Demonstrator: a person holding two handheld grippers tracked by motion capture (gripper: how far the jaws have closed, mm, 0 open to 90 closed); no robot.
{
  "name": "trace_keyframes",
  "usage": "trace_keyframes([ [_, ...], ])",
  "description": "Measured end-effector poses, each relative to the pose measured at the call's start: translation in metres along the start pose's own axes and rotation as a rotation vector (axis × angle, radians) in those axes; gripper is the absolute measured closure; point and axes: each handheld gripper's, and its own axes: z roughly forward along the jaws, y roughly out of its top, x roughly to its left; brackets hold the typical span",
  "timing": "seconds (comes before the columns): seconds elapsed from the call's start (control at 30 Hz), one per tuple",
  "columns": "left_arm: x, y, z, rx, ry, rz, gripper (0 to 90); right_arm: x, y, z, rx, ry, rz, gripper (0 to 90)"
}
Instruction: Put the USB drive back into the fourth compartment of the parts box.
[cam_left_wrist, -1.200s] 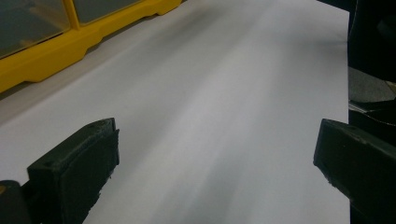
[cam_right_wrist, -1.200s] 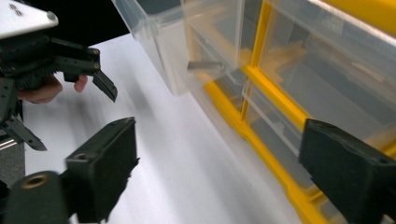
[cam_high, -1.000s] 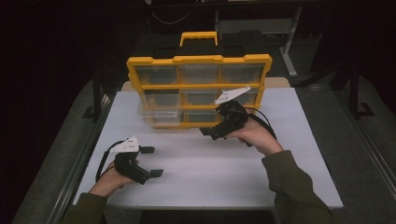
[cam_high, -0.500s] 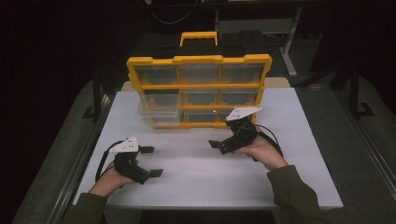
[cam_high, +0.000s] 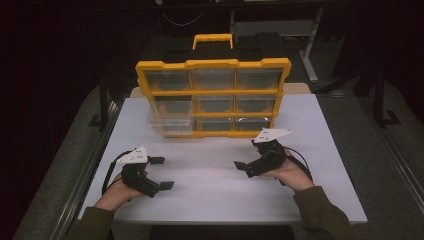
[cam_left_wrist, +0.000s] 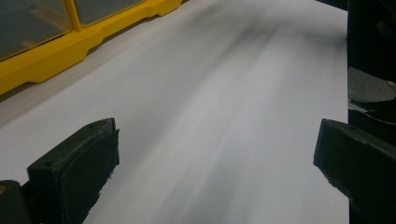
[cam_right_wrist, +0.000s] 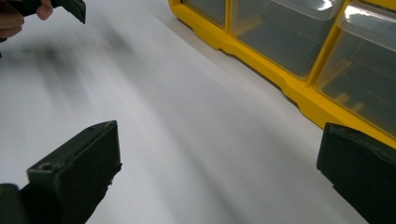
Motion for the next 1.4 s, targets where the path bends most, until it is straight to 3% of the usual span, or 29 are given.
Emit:
trace_keyframes([
  [0.37, 0.0, 0.0, 0.0, 0.003, -0.001, 0.005, 0.0, -0.004, -0.025, -0.014, -0.022, -0.02, 0.032, 0.0],
  [0.5, 0.0, 0.0, 0.0, 0.001, 0.0, 0.006, 0.0, -0.005, -0.027, -0.015, -0.022, -0.02, 0.034, 0.0],
  [0.53, 0.0, 0.0, 0.0, 0.002, 0.0, 0.007, 0.0, -0.006, -0.037, -0.019, -0.013, -0.031, 0.031, 0.0],
  [0.77, 0.0, -0.001, -0.001, 0.004, 0.003, 0.008, 0.0, -0.008, -0.051, -0.025, -0.007, -0.044, 0.028, 0.0],
  [1.07, 0.0, -0.003, -0.001, 0.01, 0.002, 0.01, 0.0, -0.009, -0.064, -0.03, -0.002, -0.058, 0.017, 0.0],
  [1.4, 0.001, -0.004, 0.0, 0.015, 0.006, 0.008, 0.0, -0.01, -0.077, -0.039, -0.003, -0.062, 0.037, 0.0],
])
